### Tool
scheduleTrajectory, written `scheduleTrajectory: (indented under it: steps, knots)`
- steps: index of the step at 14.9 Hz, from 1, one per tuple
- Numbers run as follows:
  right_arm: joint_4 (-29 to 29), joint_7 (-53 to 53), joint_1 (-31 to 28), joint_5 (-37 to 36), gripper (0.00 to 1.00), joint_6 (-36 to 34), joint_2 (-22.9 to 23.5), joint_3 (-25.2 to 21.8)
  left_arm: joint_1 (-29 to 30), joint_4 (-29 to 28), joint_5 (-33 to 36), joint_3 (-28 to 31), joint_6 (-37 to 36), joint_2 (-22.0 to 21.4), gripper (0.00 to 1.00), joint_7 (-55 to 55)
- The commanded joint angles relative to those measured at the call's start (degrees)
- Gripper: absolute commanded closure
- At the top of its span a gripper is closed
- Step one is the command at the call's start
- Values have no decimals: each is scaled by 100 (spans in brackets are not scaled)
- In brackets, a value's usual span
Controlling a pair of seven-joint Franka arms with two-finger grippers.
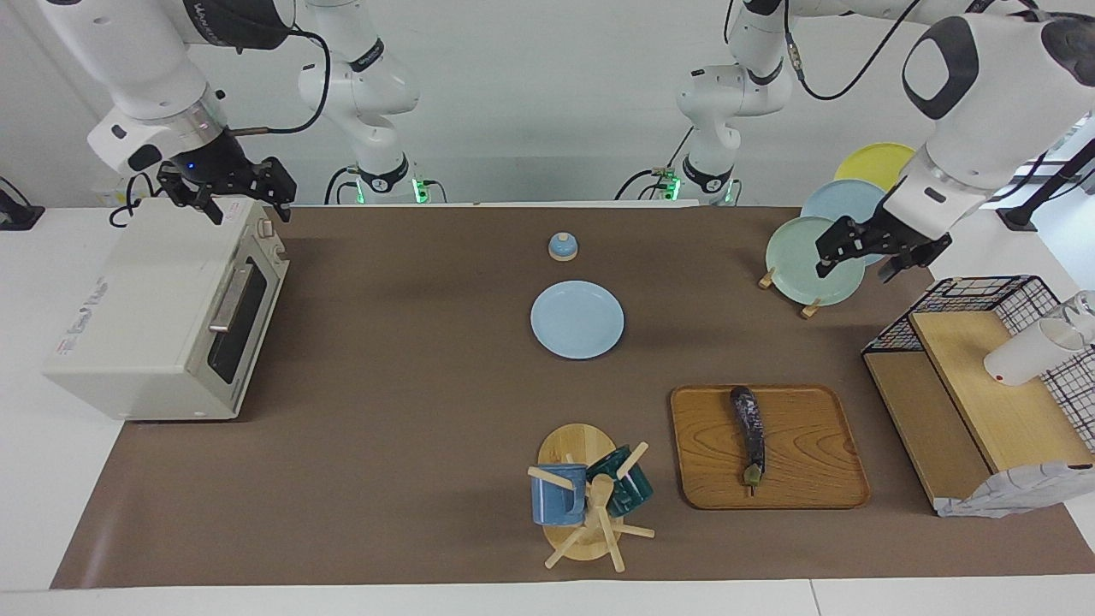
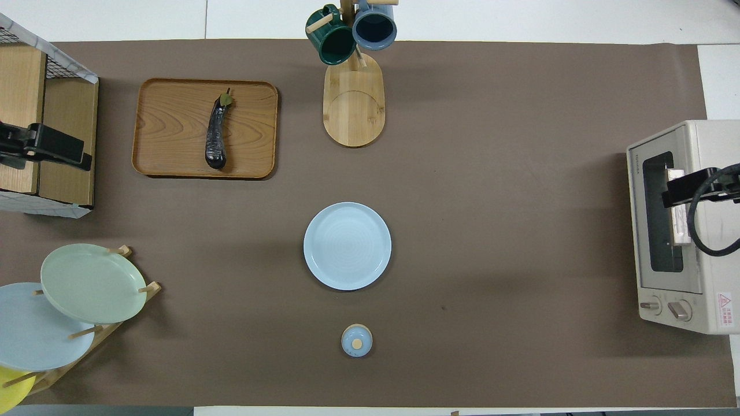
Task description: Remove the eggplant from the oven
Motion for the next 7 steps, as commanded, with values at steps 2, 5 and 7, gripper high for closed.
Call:
scheduleTrajectory:
  steps: [2, 5, 7]
  knots:
    - [37, 25, -95, 69, 0, 69, 52, 26, -12, -993, 127, 20, 44, -685, 0, -191]
    - [46, 25, -69, 16, 0, 69, 17, 35, -82, -1758, 118, 20, 446, -1037, 0, -418]
    - [46, 16, -95, 16, 0, 139, 17, 26, -144, -2119, 118, 28, 851, -1170, 0, -552]
